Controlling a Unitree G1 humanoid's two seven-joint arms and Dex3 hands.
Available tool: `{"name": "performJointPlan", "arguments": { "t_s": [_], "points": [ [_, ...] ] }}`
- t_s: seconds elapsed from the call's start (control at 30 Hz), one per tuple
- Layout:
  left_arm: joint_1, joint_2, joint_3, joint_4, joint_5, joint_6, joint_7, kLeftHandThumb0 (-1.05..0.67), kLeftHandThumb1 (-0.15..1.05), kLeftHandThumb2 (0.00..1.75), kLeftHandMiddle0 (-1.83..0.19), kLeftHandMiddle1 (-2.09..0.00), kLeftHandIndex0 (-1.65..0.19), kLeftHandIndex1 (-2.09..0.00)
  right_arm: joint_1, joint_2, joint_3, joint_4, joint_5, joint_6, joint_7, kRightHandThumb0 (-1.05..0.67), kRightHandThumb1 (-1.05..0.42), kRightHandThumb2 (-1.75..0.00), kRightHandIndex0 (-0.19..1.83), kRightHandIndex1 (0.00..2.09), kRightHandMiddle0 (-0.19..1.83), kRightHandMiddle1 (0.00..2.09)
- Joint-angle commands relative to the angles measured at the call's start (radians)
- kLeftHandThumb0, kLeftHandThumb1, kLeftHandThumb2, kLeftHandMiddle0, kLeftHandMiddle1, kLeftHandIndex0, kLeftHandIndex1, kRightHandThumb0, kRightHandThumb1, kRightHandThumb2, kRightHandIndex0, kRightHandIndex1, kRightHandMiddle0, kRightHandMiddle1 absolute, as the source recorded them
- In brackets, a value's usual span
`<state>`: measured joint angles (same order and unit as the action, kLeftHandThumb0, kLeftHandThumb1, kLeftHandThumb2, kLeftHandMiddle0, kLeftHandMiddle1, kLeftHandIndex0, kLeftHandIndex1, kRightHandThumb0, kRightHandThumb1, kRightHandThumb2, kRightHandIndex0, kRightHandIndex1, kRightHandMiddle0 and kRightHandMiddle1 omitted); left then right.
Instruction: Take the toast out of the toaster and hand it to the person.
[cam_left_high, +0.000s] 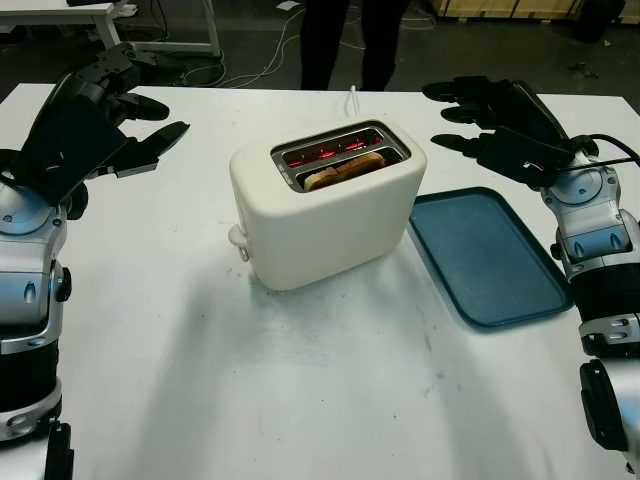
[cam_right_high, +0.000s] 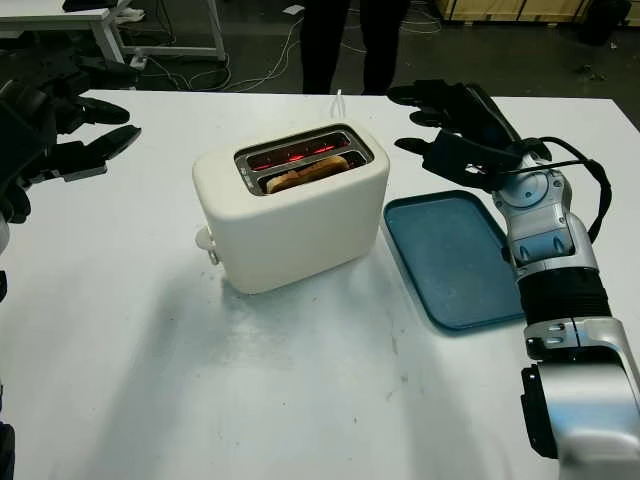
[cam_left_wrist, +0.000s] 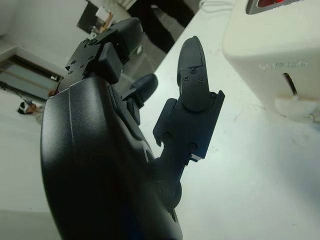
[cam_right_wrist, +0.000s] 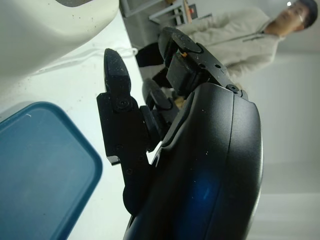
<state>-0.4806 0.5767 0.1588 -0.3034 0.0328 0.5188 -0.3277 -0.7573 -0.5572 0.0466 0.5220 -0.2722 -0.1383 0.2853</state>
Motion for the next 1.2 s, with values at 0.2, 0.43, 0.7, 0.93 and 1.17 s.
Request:
{"name": "performJointPlan", "arguments": {
  "t_s": [0.2, 0.43, 0.7, 0.93, 1.17],
  "points": [
    [-0.01, 0.002, -0.005, -0.008, -0.002, 0.004, 0.0, -0.3, 0.75, 0.57, -0.07, -1.11, -0.2, -0.78, -0.013, -0.011, 0.006, 0.022, -0.01, -0.021, -0.018, -0.29, -0.92, -0.11, 0.69, 0.01, 0.61, 0.0],
    [-0.006, -0.007, 0.002, -0.007, -0.008, -0.006, 0.005, -0.27, 0.75, 0.58, -0.07, -1.11, -0.2, -0.78, -0.018, 0.003, -0.001, 0.028, 0.009, 0.0, -0.008, -0.31, -0.92, -0.11, 0.67, 0.0, 0.6, 0.0],
    [-0.004, -0.002, -0.001, -0.006, 0.004, -0.016, 0.006, -0.29, 0.75, 0.57, -0.08, -1.1, -0.21, -0.78, -0.009, -0.011, 0.003, 0.019, -0.005, -0.017, -0.018, -0.32, -0.92, -0.11, 0.68, 0.01, 0.61, 0.01],
    [-0.003, -0.015, 0.008, -0.016, -0.007, 0.003, 0.012, -0.29, 0.75, 0.57, -0.08, -1.1, -0.2, -0.78, -0.01, -0.008, 0.002, 0.019, -0.004, -0.01, -0.018, -0.29, -0.92, -0.11, 0.68, 0.01, 0.6, 0.0],
    [0.004, -0.024, 0.014, -0.006, -0.006, -0.029, 0.024, -0.28, 0.75, 0.57, -0.1, -1.11, -0.21, -0.79, -0.003, -0.011, 0.005, 0.0, -0.014, 0.005, -0.021, -0.32, -0.92, -0.11, 0.68, 0.0, 0.61, 0.0]
  ]
}}
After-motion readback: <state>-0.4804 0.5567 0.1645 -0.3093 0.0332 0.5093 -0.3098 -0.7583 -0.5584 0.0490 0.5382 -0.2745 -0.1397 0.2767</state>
